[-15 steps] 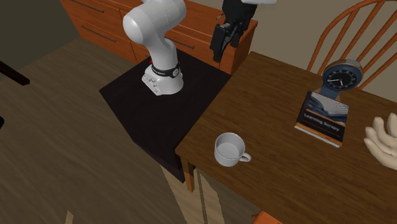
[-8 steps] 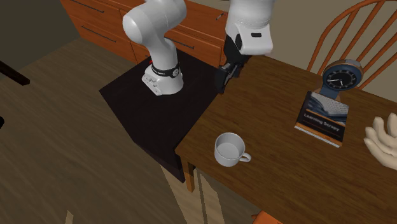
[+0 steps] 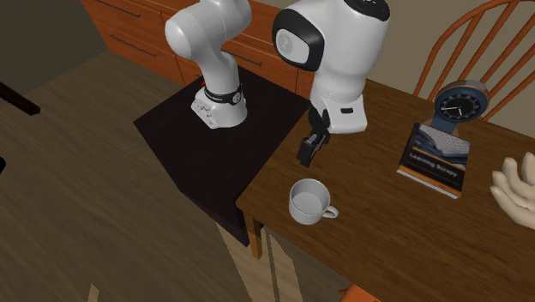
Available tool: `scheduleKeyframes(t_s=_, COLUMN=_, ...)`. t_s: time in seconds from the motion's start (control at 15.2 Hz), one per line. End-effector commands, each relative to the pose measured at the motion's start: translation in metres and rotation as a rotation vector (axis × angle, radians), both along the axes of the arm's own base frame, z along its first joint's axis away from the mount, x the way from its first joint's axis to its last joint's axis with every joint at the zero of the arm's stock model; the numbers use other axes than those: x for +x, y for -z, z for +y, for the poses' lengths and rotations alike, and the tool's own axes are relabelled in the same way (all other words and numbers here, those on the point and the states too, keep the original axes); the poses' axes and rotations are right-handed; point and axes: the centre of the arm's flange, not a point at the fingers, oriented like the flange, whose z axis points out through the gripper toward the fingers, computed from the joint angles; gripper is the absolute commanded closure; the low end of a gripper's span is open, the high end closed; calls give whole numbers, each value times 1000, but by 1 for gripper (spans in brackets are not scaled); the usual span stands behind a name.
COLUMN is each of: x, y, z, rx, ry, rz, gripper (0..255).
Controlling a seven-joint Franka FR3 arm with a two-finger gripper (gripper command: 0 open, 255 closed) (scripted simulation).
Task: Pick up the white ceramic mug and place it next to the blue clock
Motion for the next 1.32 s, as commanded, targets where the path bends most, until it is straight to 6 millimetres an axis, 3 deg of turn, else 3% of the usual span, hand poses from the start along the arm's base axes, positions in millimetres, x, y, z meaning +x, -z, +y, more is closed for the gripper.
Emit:
scheduleKeyframes(t_s=0.0, x=10, y=23, z=-5, rx=1, ry=1, rz=-16, gripper=0)
scheduleKeyframes(t_s=0.26, x=32, y=68, z=-17, rx=3, ry=4, rz=-40, gripper=0)
scheduleKeyframes(t_s=0.79, x=34, y=110, z=-20, rx=3, ry=4, rz=-41, gripper=0)
scheduleKeyframes(t_s=1.25, x=34, y=110, z=-20, rx=3, ry=4, rz=-41, gripper=0)
